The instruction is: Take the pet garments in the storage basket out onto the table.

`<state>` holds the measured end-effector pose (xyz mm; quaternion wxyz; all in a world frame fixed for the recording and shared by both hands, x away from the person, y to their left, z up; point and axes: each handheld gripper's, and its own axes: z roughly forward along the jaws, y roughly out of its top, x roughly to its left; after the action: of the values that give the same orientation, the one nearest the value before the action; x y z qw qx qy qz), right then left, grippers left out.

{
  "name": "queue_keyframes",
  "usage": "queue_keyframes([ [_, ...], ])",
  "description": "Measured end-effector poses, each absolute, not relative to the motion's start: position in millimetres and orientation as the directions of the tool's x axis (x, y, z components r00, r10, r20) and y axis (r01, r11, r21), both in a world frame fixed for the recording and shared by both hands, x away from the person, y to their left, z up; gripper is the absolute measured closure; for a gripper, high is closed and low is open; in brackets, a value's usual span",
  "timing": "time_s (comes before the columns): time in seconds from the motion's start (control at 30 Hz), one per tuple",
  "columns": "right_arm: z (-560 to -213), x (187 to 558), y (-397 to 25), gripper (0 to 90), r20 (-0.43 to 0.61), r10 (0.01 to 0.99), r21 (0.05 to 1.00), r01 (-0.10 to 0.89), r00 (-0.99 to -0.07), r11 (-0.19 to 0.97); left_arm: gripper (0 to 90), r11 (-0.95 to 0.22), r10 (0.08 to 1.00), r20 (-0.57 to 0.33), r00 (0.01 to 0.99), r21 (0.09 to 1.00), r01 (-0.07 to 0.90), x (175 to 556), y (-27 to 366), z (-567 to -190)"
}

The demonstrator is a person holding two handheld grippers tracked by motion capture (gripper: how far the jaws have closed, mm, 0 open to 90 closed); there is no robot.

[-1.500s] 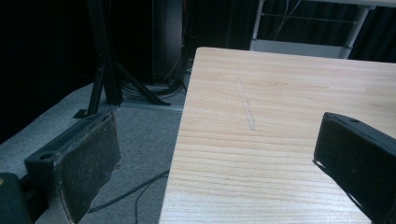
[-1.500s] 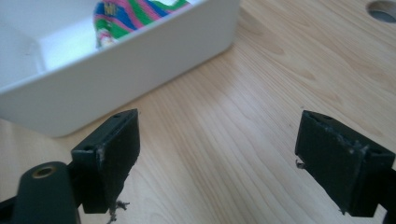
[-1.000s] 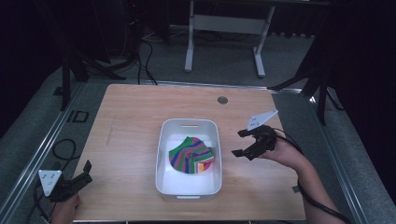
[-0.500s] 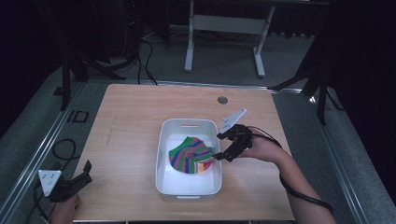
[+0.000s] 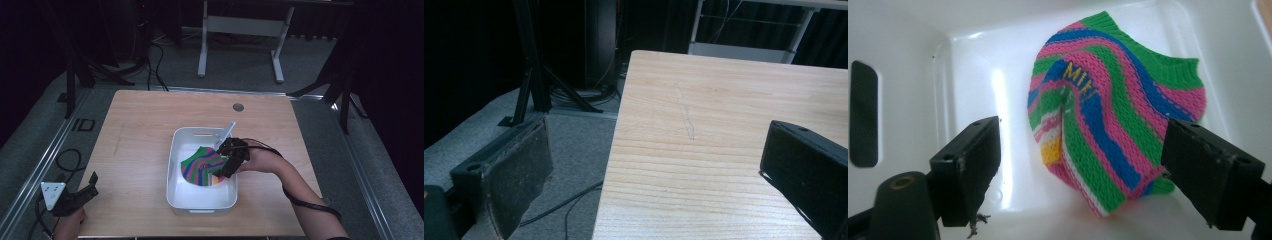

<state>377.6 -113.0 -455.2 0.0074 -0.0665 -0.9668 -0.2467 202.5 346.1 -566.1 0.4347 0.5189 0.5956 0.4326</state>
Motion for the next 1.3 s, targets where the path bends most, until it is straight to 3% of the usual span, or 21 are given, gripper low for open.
queue_keyframes([
  [0.5, -490.6, 378.8, -83.2, 23.6, 0.029, 0.097, 0.333, 0.102, -0.995, 0.937, 0.9, 0.086, 0.994, -0.067, -0.084, 0.965, 0.246, 202.7, 345.7, -566.0],
  [0.7, -499.4, 373.9, -76.3, 34.8, -0.041, 0.051, 0.260, 0.038, -0.998, 0.965, 0.9, 0.084, 0.994, -0.065, -0.085, 0.965, 0.247, 202.8, 345.4, -566.0],
  [0.8, -500.4, 372.0, -73.3, 53.5, -0.095, 0.047, 0.239, 0.023, -0.994, 0.971, 0.9, 0.085, 0.994, -0.065, -0.086, 0.965, 0.246, 202.7, 345.7, -566.0],
  [0.83, -499.1, 372.2, -73.0, 60.6, -0.089, 0.053, 0.239, 0.031, -0.995, 0.971, 0.9, 0.086, 0.994, -0.066, -0.085, 0.965, 0.247, 202.7, 345.8, -565.9],
  [0.97, -492.9, 372.0, -73.0, 69.5, -0.101, 0.054, 0.244, 0.028, -0.993, 0.969, 0.9, 0.086, 0.994, -0.067, -0.084, 0.965, 0.247, 202.8, 345.8, -566.0],
  [1.3, -453.7, 371.2, -81.2, 72.2, -0.125, 0.075, 0.355, 0.026, -0.989, 0.934, 0.9, 0.086, 0.994, -0.067, -0.085, 0.965, 0.249, 202.9, 345.6, -566.0],
])
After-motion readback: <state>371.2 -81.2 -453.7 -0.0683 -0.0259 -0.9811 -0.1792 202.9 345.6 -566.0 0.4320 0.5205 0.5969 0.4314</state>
